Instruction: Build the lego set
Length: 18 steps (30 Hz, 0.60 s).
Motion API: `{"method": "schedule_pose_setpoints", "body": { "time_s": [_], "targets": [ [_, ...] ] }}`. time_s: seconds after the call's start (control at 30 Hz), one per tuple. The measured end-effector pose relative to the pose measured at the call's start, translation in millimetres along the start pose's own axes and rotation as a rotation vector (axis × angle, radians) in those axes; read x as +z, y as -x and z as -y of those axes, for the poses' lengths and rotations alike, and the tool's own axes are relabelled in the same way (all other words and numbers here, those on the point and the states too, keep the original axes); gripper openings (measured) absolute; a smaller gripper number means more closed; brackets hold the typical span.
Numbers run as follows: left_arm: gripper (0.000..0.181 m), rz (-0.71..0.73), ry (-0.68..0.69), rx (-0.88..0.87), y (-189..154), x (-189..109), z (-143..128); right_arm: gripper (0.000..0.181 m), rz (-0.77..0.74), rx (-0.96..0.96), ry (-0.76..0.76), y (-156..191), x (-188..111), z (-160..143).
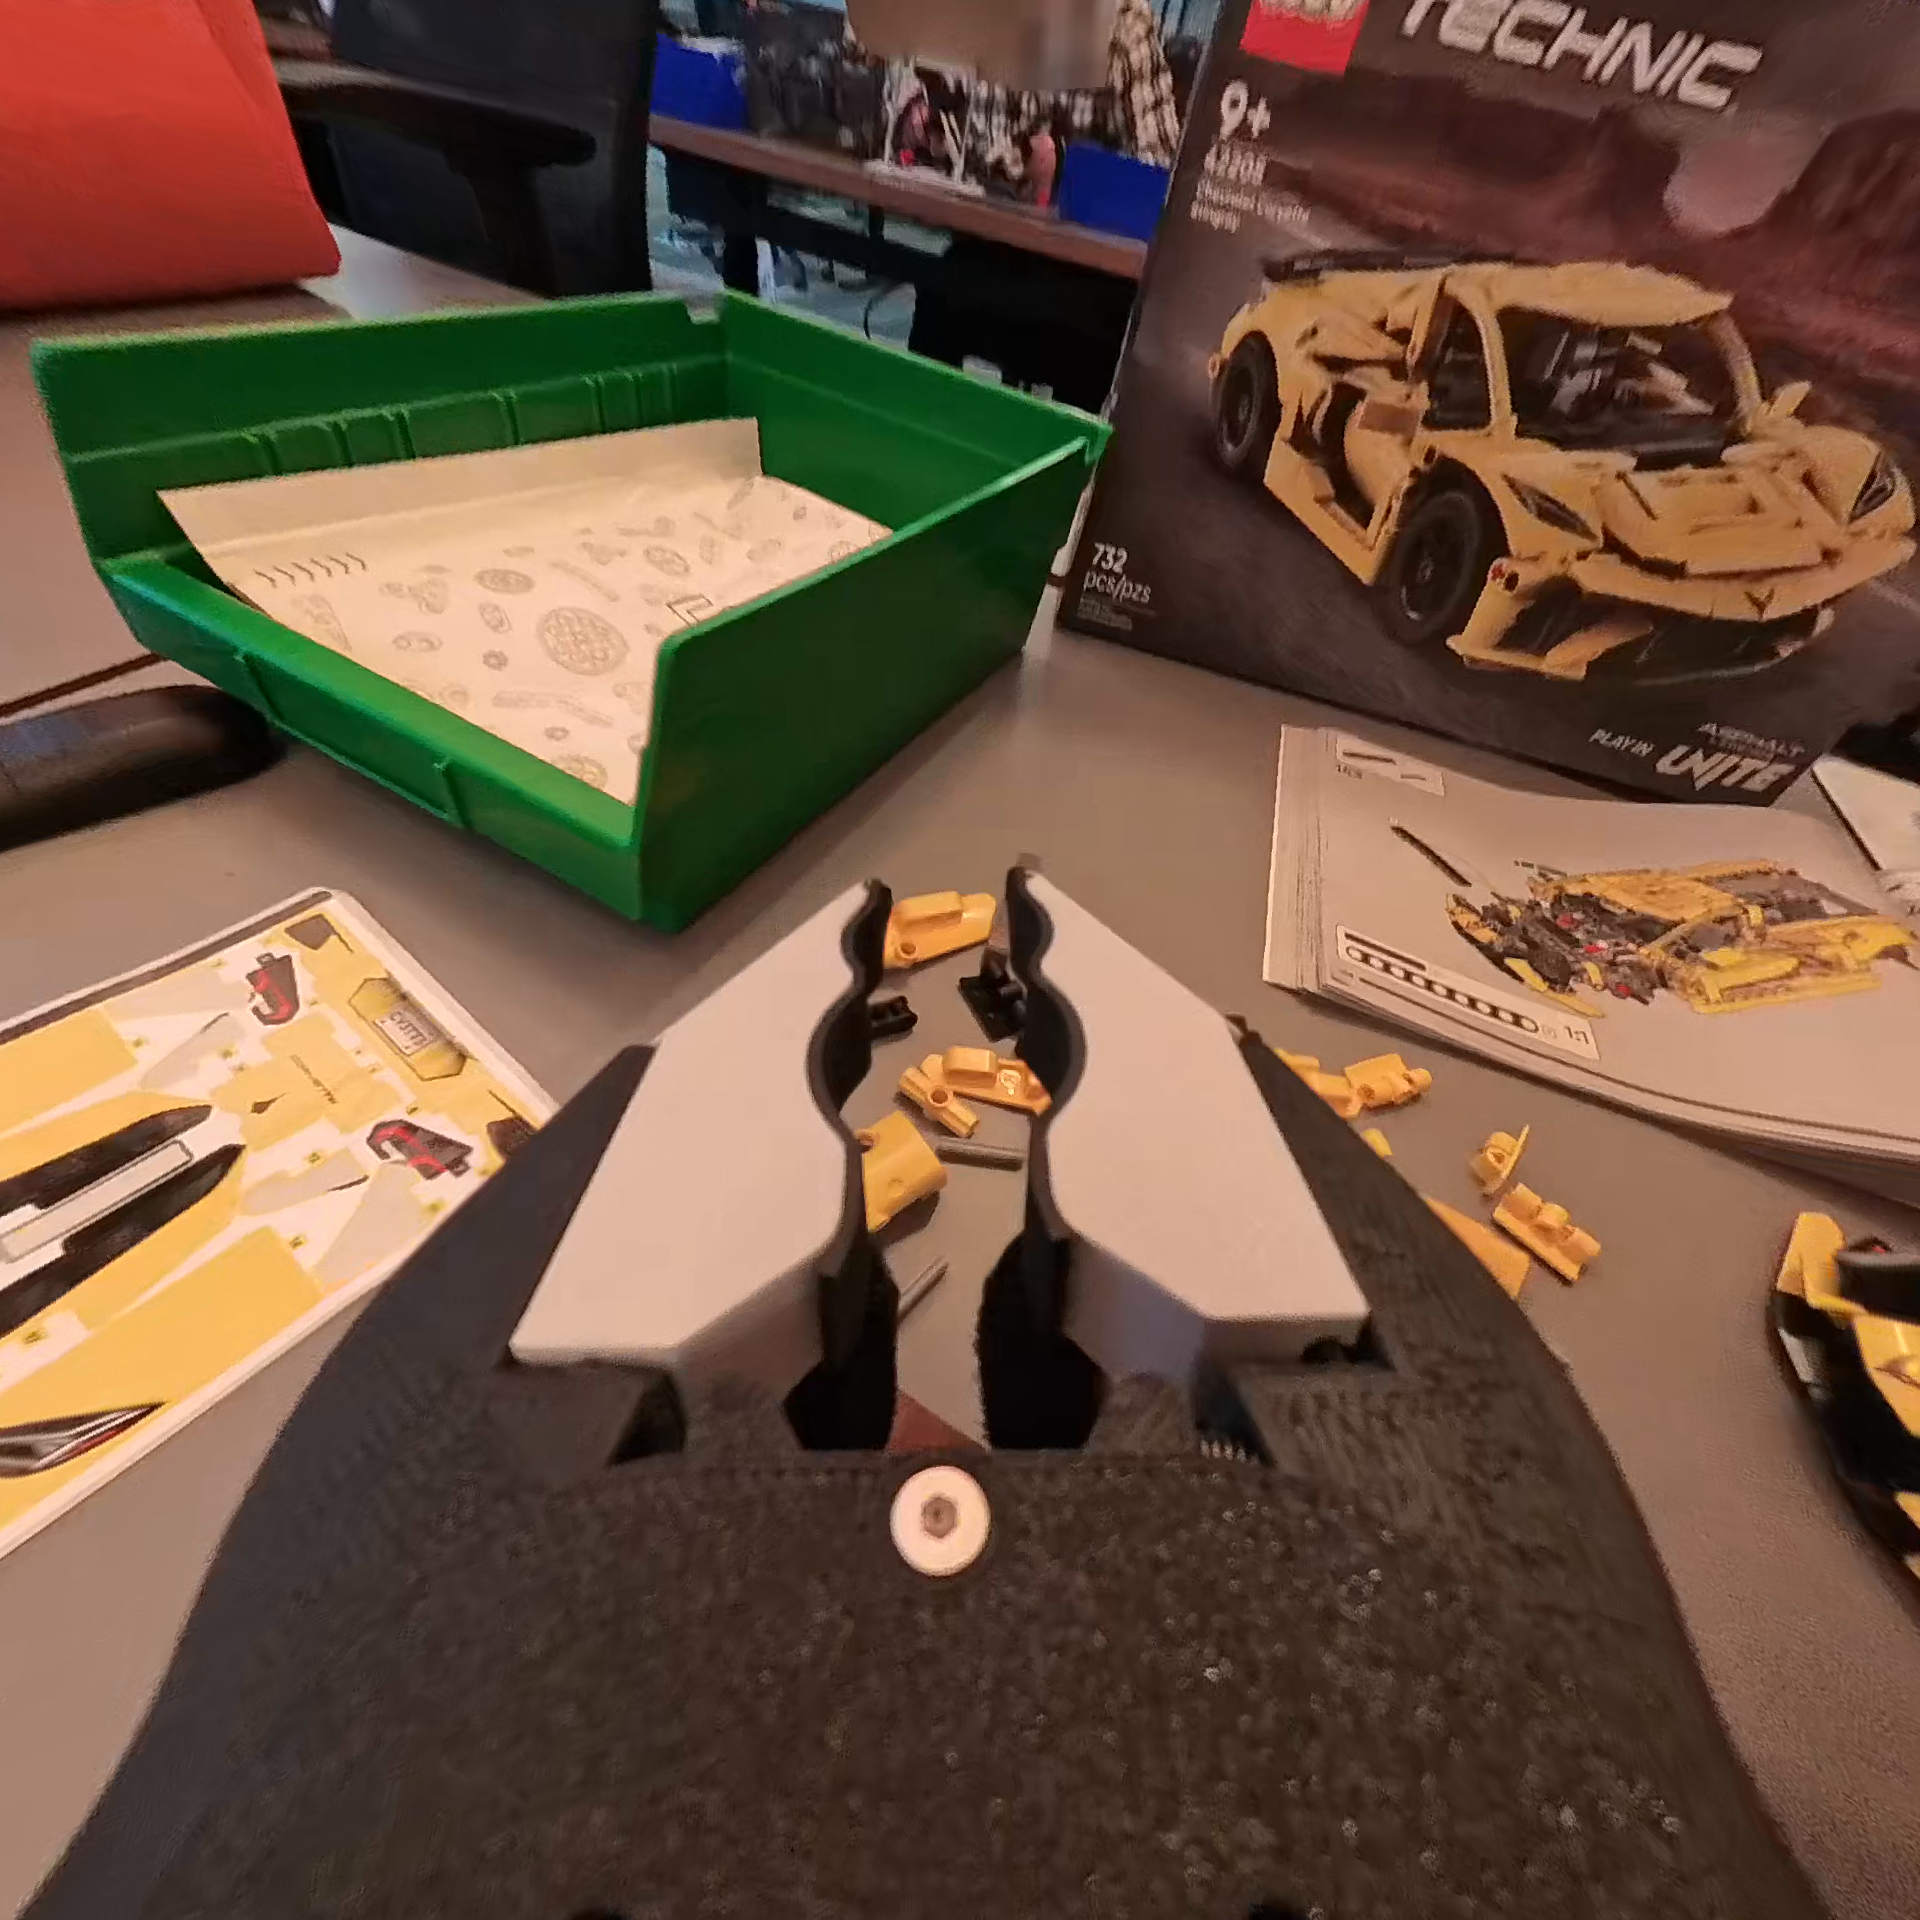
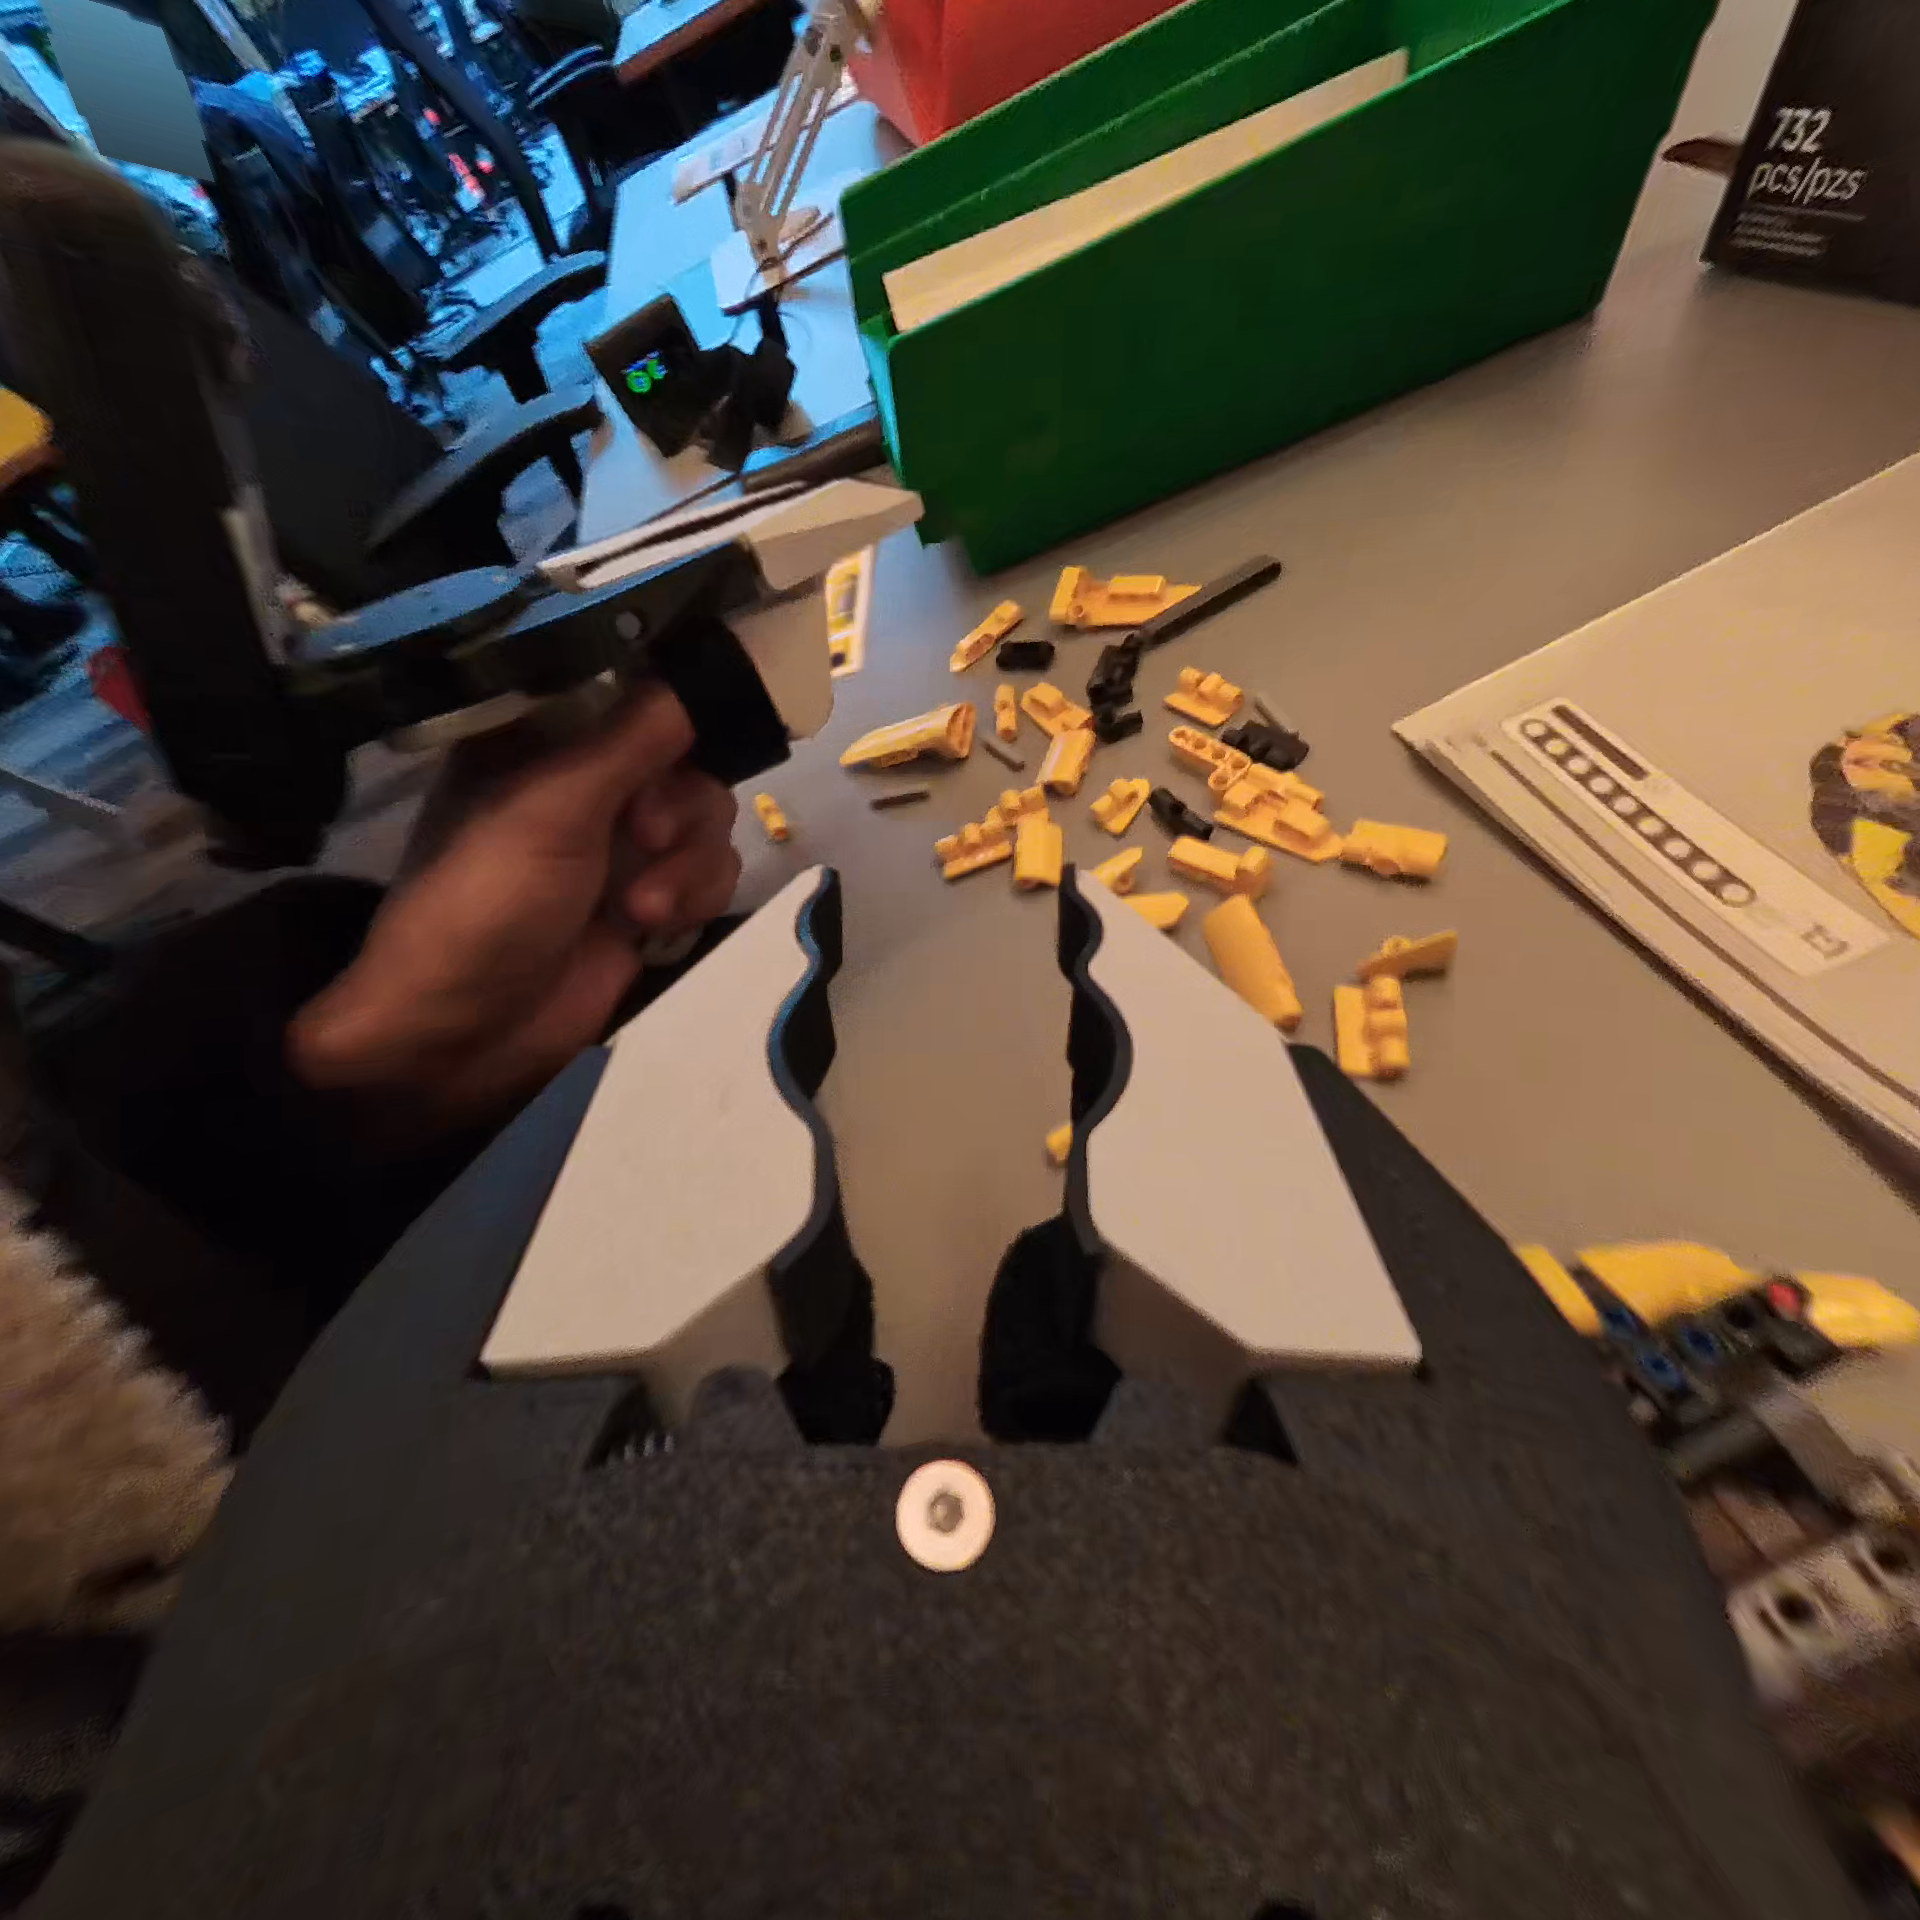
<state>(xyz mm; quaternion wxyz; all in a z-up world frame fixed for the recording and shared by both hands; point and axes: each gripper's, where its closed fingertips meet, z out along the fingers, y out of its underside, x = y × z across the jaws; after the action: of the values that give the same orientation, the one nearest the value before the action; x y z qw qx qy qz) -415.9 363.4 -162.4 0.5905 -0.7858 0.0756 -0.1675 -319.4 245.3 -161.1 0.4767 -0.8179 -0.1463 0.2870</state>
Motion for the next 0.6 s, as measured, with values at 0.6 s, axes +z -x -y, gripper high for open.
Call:
{"method": "schedule_pose_setpoints", "body": {
  "time_s": [0.6],
  "targets": [
    [0.028,-0.188,0.320,0.109,-32.1,22.1,-49.5,0.032,-0.024,-0.001,0.067,-22.0,10.8,-34.2]
  ]
}}
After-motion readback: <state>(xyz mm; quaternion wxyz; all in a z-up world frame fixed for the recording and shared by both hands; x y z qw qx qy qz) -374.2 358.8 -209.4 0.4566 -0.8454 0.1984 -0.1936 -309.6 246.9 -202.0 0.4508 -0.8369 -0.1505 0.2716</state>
